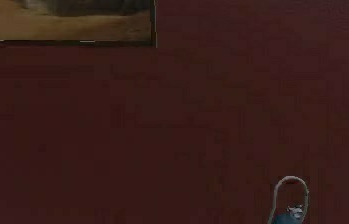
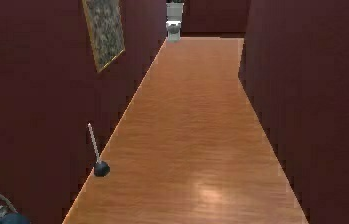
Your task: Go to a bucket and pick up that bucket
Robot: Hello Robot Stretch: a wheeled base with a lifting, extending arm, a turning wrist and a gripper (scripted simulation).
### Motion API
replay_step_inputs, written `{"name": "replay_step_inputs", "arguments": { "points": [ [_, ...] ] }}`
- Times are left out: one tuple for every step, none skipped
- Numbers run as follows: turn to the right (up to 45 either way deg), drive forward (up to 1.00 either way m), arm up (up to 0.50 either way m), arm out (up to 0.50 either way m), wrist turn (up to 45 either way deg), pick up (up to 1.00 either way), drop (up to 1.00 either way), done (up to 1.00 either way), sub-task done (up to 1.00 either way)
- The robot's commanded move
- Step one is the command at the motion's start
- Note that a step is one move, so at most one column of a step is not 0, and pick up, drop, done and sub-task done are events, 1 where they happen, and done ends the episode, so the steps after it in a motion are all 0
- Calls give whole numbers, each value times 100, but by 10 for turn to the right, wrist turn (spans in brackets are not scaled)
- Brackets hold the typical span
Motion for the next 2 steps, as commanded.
{"name": "replay_step_inputs", "arguments": {
  "points": [
    [-450,0,0,0,0,0,0,0,0],
    [-270,0,0,0,0,0,0,0,0]
  ]
}}
